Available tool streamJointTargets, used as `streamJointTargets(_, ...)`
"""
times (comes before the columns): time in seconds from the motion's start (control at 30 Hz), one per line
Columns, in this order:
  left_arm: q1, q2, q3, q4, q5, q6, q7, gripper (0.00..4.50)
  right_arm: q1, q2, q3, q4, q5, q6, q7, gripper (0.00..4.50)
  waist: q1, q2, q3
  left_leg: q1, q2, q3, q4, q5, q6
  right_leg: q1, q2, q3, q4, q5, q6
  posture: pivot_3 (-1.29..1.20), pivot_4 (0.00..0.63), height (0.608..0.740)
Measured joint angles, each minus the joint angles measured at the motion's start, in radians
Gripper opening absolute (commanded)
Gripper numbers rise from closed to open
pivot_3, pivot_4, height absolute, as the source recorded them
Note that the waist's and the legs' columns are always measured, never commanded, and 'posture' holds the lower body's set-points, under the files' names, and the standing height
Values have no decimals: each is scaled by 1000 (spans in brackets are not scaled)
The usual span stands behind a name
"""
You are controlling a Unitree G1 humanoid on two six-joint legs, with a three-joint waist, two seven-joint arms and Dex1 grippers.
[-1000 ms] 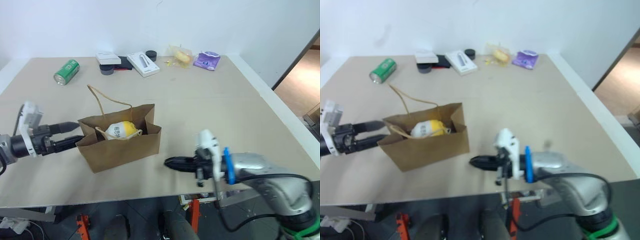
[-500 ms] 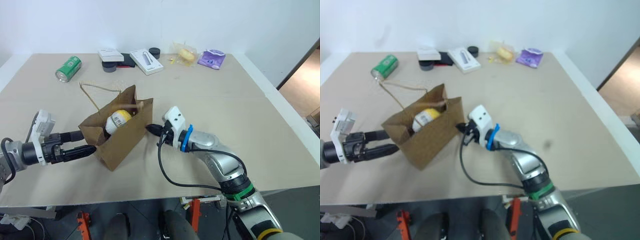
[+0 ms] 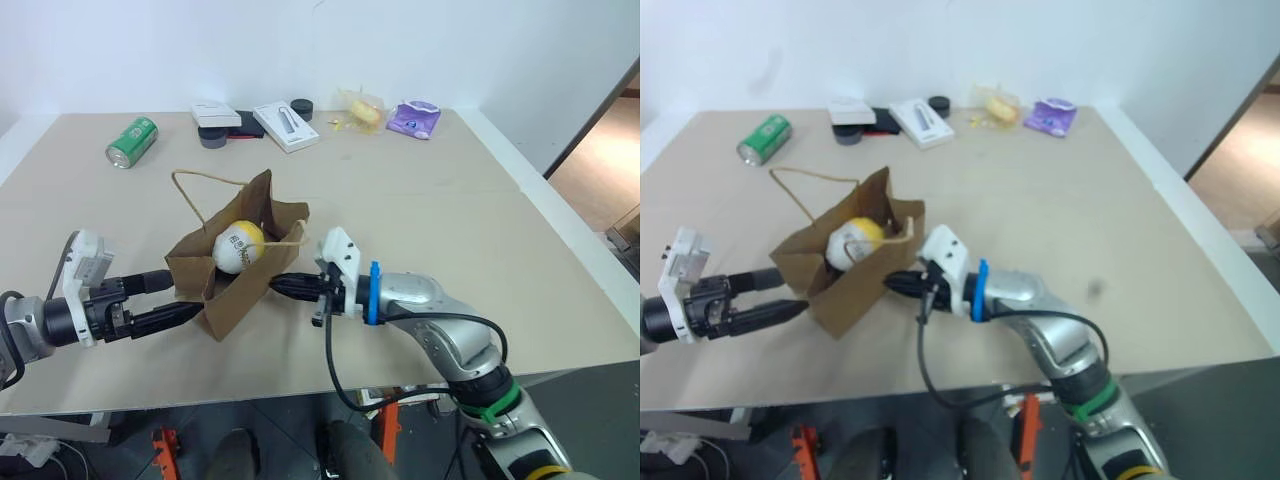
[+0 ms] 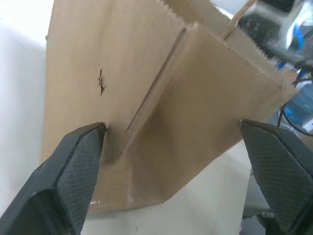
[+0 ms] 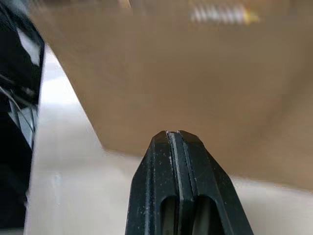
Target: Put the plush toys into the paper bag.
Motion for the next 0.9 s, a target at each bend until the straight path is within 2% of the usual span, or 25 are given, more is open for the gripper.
streamJointTargets(0.23, 4, -1, -31, -10, 33, -13, 1, 4500, -75, 123, 27, 138, -67, -19, -51, 44, 0, 0, 0, -1, 0, 1, 0, 0, 0, 0, -1, 0, 0, -1, 0, 0, 150, 740)
streamJointTargets(0.37, -1, -12, -40, -11, 49, -31, 14, 4500, -79, 145, 28, 153, -84, -29, -61, 44, 0, 0, 0, -2, 0, 1, 0, -1, -1, -1, -1, 0, 0, -2, 0, 0, 150, 740)
streamJointTargets(0.5, -38, -70, -83, -11, 96, -78, 76, 4500, -94, 169, 45, 163, -100, -35, -59, 44, 0, 0, 0, -1, 0, 1, 0, 0, -1, 0, -1, 0, 1, -1, 0, 0, 150, 740)
streamJointTargets(0.57, -53, -131, -141, -10, 148, -113, 137, 4500, -115, 187, 46, 164, -100, -40, -58, 44, 0, -1, -1, 0, 0, 1, 0, 0, -1, 0, -1, 1, 2, -1, 1, 0, 150, 740)
streamJointTargets(0.83, -71, -242, -205, -7, 199, -137, 245, 4500, -116, 186, 45, 163, -100, -39, -55, 44, 1, -2, -1, -1, 0, 1, 0, 0, -1, 0, 0, 1, 2, 0, 3, 0, 150, 740)
streamJointTargets(0.87, -83, -268, -203, -3, 206, -149, 266, 3994, -116, 183, 44, 163, -100, -39, -53, 0, 1, -1, -1, 0, -1, 1, 0, 0, -1, 0, -1, 2, 3, 0, 3, 0, 150, 740)
streamJointTargets(0.9, -94, -292, -204, 1, 210, -160, 286, 3910, -116, 184, 44, 162, -99, -36, -51, 0, 1, -1, -1, -1, 0, 1, 0, 0, -1, 0, 0, 1, 3, 0, 3, 0, 150, 740)
